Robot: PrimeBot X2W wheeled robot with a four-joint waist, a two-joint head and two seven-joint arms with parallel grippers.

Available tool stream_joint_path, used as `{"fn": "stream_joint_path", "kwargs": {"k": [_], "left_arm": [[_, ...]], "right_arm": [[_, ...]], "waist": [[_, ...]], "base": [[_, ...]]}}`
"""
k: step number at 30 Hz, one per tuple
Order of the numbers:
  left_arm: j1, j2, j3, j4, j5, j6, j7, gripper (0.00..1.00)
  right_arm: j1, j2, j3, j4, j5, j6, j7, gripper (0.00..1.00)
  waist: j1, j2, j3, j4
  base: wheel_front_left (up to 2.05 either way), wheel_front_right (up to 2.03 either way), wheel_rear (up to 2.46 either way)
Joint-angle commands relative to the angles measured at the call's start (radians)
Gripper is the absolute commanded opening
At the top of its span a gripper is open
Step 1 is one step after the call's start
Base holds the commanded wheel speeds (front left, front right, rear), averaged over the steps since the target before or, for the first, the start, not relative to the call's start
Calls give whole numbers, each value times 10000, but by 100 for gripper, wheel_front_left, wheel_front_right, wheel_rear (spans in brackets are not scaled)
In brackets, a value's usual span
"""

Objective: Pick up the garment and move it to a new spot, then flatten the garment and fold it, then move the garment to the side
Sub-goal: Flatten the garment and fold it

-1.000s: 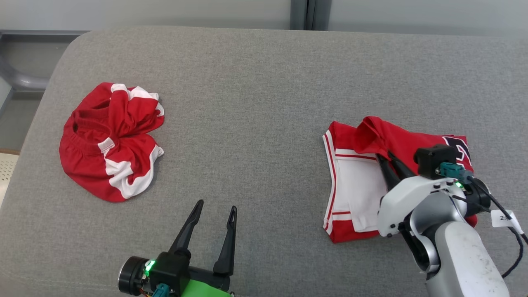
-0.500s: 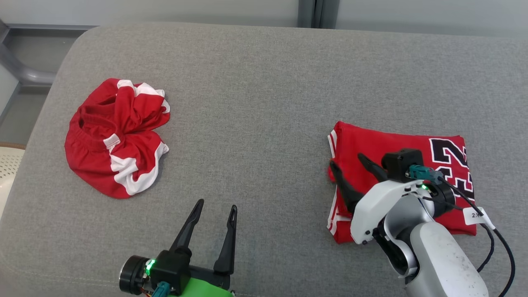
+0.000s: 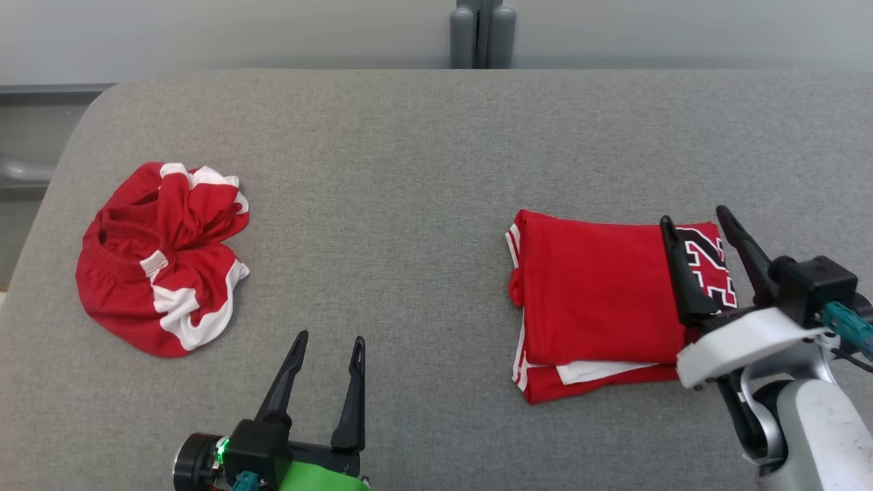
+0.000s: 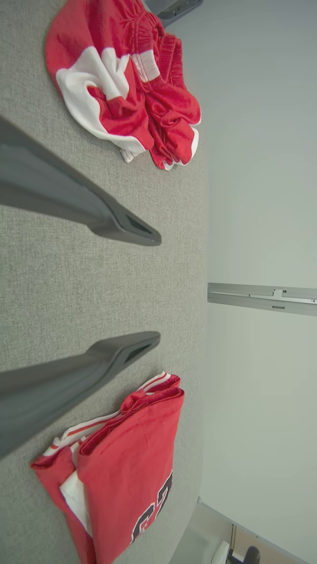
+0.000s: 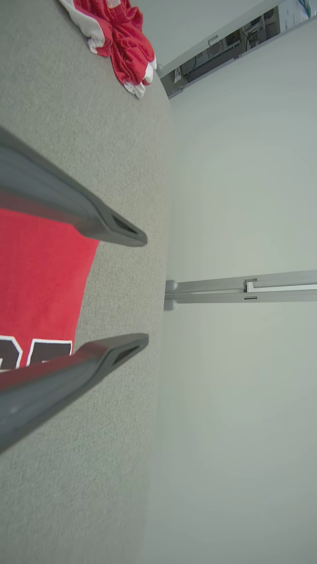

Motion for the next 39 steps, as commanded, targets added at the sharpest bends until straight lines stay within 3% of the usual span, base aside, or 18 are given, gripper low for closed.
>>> {"fn": "stream_joint_path", "kwargs": {"k": [1, 6, 11, 26, 31, 39], "left_arm": [[154, 12, 132, -79, 67, 32, -3, 100], [411, 13, 469, -200, 57, 70, -3, 100], [711, 13, 724, -299, -71, 129, -3, 100], [1290, 13, 1129, -676, 110, 10, -3, 100], [1518, 13, 1135, -730, 480, -213, -3, 100], [1766, 13, 1168, -637, 484, -118, -3, 100]], "right_arm": [[188, -220, -139, 266, -130, 6, -596, 100], [417, -714, 67, 1528, -294, 6, -2293, 100], [581, -807, 379, 2515, -73, 5, -2789, 100], [1955, -210, 547, 691, -79, 6, -2794, 100], [2234, -29, 512, 869, -275, 6, -2795, 100], [2539, 85, 607, 998, -254, 5, -2796, 100]], "waist": [[0, 0, -285, -345], [0, 0, -641, -794], [0, 0, -1043, -1156], [0, 0, -1841, -1132], [0, 0, -2048, -1103], [0, 0, -2253, -1067]], "base": [[0, 0, 0], [0, 0, 0], [0, 0, 0], [0, 0, 0], [0, 0, 0], [0, 0, 0]]}}
